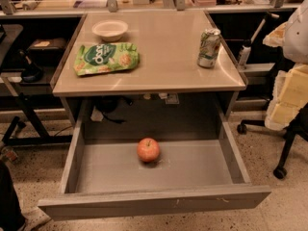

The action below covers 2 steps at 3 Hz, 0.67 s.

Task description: Pick apple from top drawer and place on counter

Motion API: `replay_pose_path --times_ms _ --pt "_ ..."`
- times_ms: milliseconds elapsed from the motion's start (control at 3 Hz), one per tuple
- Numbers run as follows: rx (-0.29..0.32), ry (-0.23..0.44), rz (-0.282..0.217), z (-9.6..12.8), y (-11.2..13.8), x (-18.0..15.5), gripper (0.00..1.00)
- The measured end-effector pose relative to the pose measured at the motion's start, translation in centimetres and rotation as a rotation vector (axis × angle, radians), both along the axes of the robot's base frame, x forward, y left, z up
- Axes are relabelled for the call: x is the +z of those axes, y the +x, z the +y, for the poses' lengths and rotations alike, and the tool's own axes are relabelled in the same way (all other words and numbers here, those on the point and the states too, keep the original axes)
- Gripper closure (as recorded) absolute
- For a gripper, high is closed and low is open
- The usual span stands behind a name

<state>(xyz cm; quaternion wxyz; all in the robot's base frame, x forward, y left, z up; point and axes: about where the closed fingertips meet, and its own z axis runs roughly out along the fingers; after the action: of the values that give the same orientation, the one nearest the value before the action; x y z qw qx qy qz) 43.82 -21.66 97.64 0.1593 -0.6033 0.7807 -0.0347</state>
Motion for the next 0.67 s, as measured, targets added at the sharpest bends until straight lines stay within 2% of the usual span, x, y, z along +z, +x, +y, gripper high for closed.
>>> replay_pose_path --times_ms 333,667 --pt "0.0 0.0 0.0 0.0 0.0 0.0 0.0" --pt "0.005 -0.011 0.001 1.0 0.5 -1.2 0.0"
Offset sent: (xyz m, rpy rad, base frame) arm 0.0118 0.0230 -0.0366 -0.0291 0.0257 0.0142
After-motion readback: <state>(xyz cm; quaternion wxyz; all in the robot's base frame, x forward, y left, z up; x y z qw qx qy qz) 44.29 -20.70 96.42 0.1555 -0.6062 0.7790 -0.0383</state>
